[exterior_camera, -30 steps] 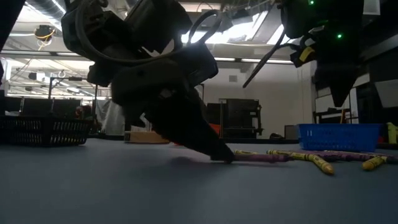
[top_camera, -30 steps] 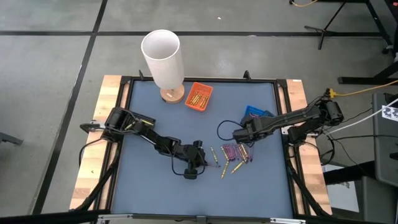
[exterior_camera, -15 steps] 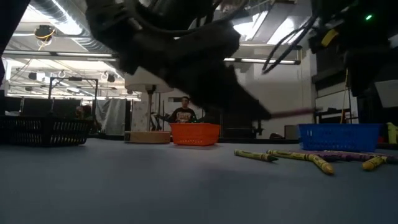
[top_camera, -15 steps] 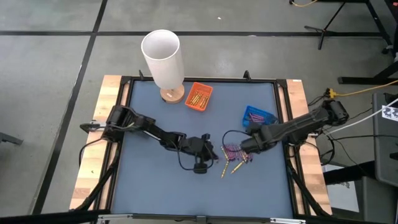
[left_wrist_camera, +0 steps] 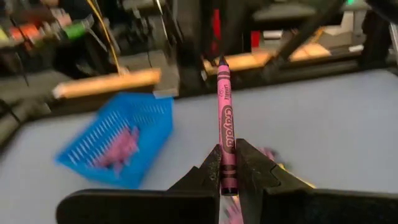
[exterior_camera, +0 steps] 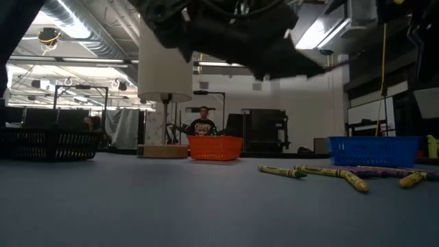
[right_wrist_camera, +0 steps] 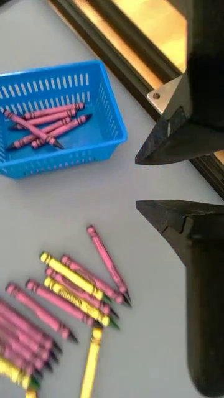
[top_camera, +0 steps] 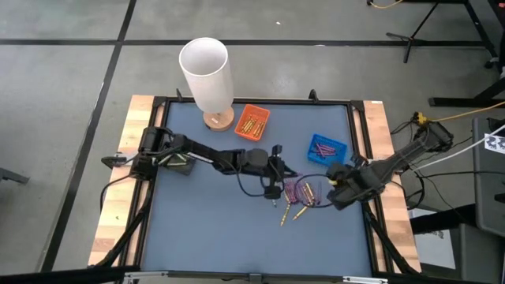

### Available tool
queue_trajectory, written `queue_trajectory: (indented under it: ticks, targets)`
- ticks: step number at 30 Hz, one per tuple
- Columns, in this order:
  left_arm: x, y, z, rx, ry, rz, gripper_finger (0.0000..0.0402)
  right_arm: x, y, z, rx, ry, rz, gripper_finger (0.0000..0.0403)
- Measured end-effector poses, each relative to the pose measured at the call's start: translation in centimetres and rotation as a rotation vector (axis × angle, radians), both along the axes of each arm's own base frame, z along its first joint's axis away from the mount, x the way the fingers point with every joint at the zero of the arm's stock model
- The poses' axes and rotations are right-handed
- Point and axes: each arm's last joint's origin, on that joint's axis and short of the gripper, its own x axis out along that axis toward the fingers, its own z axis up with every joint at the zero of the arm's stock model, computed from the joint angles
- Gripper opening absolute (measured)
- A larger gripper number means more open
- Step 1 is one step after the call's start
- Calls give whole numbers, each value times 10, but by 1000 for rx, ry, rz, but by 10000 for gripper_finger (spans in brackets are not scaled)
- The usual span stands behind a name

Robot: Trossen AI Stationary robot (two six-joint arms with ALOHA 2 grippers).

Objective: Sort crayons
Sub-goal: Put the violet crayon into the blue basket

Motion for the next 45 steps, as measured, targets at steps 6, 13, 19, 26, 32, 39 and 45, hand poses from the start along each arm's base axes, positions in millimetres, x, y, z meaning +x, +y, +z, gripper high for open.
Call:
queue_trajectory:
  ticks: [6,13,19,26,32,39,45]
  targets:
    - [16,16,22,61,-81,20,13,-11,1,16,52,-78,31,99]
    - [45,34,14,54,-106,9,13,-9,1,47,109,-194,43,99]
    - [76,54,-3,56,-122,39,13,-7,2,67,144,-268,43,99]
    - [92,76,-23,55,-120,62,13,-6,3,69,155,-286,43,99]
    - [91,87,-30,54,-93,81,13,-5,3,69,157,-291,40,99]
    - [91,89,-30,53,-86,84,14,-5,3,69,156,-292,40,99]
    - [93,84,-39,51,-70,75,15,-4,2,70,112,-321,38,99]
